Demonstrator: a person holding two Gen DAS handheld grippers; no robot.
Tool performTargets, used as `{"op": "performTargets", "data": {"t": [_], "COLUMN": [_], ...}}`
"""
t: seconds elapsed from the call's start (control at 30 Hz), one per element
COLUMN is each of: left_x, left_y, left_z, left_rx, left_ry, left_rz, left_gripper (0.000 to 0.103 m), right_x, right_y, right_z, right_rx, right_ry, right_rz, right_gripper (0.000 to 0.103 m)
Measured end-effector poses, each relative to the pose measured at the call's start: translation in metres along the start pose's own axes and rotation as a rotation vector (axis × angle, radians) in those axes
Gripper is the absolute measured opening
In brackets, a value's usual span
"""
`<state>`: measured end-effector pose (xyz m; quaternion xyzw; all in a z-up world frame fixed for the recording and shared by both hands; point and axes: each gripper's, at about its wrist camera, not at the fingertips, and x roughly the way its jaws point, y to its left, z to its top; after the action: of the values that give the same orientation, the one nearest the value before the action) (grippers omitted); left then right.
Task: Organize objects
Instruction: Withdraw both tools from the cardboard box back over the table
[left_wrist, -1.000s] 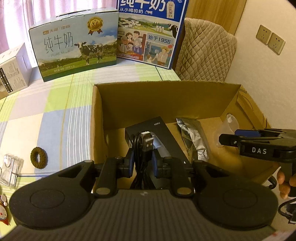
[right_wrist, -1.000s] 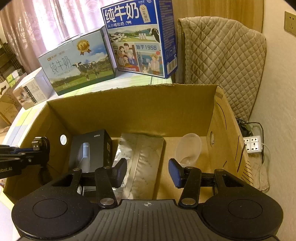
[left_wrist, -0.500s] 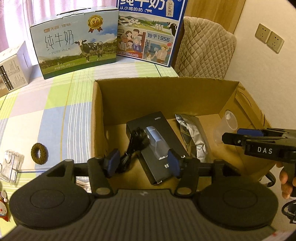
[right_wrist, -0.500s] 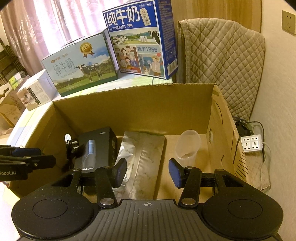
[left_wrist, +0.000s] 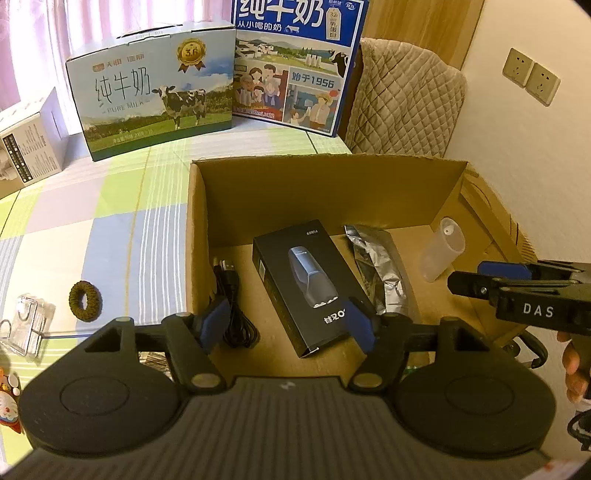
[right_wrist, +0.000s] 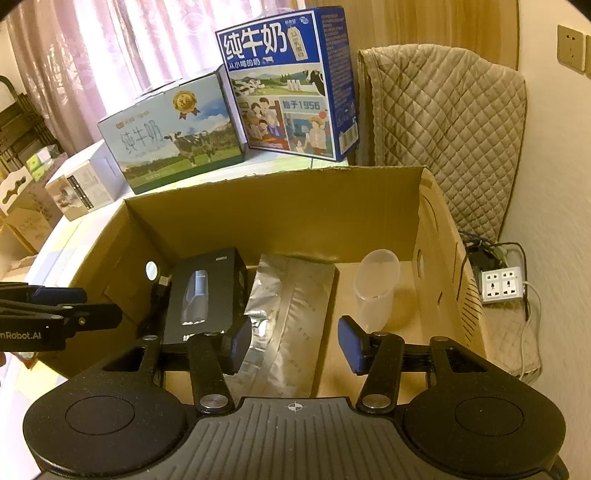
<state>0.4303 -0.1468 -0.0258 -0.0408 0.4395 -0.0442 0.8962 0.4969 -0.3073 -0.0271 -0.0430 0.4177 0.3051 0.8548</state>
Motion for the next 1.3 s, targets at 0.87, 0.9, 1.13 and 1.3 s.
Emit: {"op": "performTargets", "data": {"t": [0.87, 0.9, 1.13, 1.3], "left_x": [-0.070, -0.074, -0.101, -0.118], "left_y": [0.005, 0.007, 0.027, 0.052], "left_z": [-0.030, -0.031, -0.045, -0.062], "left_rx": [-0.005, -0.006, -0.035, -0.067], "left_ry": [-0.089, -0.096, -0.131, -0.140], "left_rz": [-0.033, -0.036, -0.054, -0.048], "left_gripper": [0.081, 0.082, 0.086, 0.087], "right_x": [-0.064, -0.066, -0.078, -0.080], "right_y": [0.044, 0.048, 0.069, 0.091], "right_z": [-0.028, -0.030, -0.036, -0.046], "right_rx": [-0.010, -0.012, -0.014, -0.023], "right_ry": [-0.095, -0.099, -0.114, -0.110], "right_rz": [0.045, 0.048, 0.070, 0.121], "right_gripper": [0.055, 0.056, 0.057, 0.057]}}
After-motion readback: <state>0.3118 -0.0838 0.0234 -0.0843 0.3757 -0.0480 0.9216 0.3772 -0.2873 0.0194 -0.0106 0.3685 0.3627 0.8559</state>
